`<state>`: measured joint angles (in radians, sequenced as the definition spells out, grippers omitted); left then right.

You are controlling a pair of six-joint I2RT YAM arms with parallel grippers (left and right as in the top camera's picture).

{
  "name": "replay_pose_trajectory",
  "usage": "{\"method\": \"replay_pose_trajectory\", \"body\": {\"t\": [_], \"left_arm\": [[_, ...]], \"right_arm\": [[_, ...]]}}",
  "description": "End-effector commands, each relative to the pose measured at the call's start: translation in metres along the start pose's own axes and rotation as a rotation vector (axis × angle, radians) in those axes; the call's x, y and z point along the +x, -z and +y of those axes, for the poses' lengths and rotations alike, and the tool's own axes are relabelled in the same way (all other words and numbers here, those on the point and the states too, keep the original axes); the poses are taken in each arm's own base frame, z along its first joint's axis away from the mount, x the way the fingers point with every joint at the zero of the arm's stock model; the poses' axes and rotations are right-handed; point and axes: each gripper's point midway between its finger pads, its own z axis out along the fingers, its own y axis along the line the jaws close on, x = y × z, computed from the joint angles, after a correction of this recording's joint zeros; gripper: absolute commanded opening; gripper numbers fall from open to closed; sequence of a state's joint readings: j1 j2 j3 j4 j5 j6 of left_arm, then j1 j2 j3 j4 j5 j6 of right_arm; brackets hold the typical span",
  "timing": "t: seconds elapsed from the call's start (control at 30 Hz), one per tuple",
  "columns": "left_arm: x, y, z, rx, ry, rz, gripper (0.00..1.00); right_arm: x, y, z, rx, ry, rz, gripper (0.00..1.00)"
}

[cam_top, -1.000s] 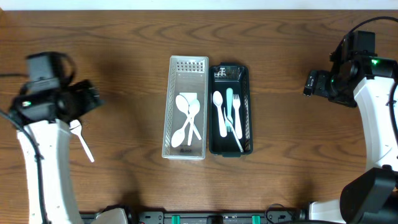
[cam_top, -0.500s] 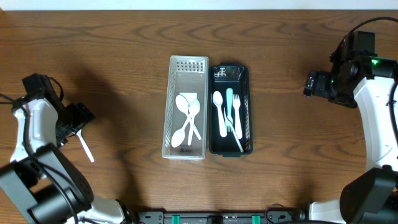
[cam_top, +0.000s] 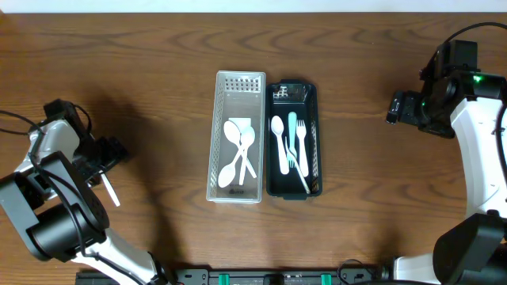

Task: Pack container
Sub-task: 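Lower the left gripper onto the last white spoon and grasp it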

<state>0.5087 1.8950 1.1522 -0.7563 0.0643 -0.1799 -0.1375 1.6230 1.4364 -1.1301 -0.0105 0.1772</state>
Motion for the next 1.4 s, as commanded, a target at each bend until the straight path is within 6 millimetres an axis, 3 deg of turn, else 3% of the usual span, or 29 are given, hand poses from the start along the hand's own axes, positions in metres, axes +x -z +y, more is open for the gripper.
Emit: {"method": "replay_pose_trajectory", "body": {"t": [0.0, 0.37, 0.6, 1.03, 1.37], "left_arm": [[0.000, -0.006, 0.001, 0.000, -0.012, 0.014, 0.91], [0.005, -0.016, 0.002, -0.008, -0.011, 0.047, 0.90], [0.008, -0.016, 0.003, -0.011, -0.010, 0.057, 0.59], [0.008, -0.016, 0.003, -0.011, -0.010, 0.058, 0.27], [0.008, -0.016, 0.003, -0.011, -0.007, 0.058, 0.22]], "right_arm": [[0.002, -0.002, -0.001, 0.005, 0.011, 0.012, 0.93], [0.003, -0.002, -0.001, 0.007, 0.011, 0.018, 0.93], [0.004, -0.002, -0.001, 0.007, 0.011, 0.021, 0.93], [0.005, -0.002, -0.001, 0.007, 0.011, 0.023, 0.93], [0.006, -0.002, -0.002, 0.008, 0.011, 0.029, 0.93]]}}
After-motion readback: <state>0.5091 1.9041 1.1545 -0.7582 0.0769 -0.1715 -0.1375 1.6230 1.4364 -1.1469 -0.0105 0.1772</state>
